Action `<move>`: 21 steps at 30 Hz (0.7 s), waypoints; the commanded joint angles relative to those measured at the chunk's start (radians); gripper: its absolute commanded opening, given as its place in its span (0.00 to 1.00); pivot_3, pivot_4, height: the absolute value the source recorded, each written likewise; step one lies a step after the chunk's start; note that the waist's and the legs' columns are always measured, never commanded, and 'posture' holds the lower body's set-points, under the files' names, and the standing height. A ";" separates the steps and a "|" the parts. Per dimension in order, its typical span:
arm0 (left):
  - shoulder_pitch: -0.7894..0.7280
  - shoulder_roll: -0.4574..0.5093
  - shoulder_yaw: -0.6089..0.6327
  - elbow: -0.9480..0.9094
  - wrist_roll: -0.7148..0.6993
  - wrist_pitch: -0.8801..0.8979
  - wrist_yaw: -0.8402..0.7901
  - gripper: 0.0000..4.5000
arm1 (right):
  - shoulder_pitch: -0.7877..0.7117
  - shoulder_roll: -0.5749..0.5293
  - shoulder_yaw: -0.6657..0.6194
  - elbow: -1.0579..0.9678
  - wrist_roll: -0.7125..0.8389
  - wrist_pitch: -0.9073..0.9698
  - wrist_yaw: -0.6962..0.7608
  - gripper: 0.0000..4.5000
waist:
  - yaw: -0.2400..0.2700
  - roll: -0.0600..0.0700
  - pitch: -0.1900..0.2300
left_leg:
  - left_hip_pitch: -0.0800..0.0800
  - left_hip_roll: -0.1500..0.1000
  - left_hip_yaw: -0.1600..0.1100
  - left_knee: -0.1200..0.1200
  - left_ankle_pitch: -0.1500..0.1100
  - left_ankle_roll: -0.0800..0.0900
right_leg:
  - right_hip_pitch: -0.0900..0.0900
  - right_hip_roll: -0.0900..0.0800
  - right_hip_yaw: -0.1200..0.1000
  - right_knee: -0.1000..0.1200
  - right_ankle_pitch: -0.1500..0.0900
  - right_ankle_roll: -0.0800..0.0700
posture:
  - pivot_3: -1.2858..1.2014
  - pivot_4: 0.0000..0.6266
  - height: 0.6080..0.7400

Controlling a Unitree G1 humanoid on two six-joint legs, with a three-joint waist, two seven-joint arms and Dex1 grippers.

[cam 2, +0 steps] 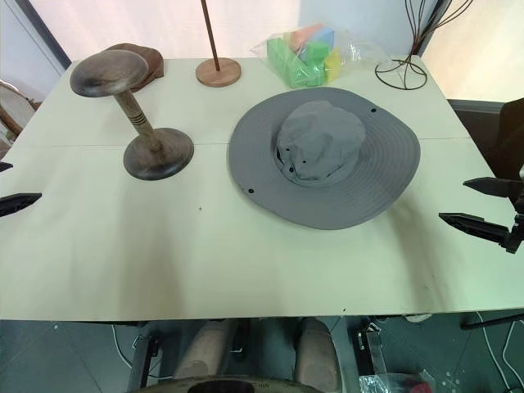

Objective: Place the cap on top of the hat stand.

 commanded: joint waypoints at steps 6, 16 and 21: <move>-0.032 0.012 -0.010 0.008 0.000 -0.012 -0.007 1.00 | -0.012 0.003 -0.039 -0.028 -0.003 -0.020 -0.014 0.99 | -0.003 0.000 0.000 | 0.000 0.001 0.001 0.000 0.000 0.000 | 0.000 0.000 0.000 0.000 0.000 0.000 | 0.52 0.24 1.00; -0.134 0.039 -0.060 -0.083 -0.086 0.111 -0.086 1.00 | -0.085 -0.018 0.003 -0.058 -0.011 -0.024 -0.067 0.99 | 0.001 0.000 0.000 | 0.001 0.001 0.001 0.001 0.000 0.000 | 0.000 0.000 0.001 0.002 0.000 0.001 | 0.52 0.24 1.00; -0.309 0.093 -0.165 -0.243 -0.239 0.303 -0.216 1.00 | -0.150 -0.021 0.068 -0.214 -0.056 -0.062 -0.149 0.99 | -0.003 -0.001 0.000 | 0.000 0.001 0.002 0.004 0.000 0.000 | 0.000 0.000 0.002 0.006 0.000 0.002 | 0.52 0.24 1.00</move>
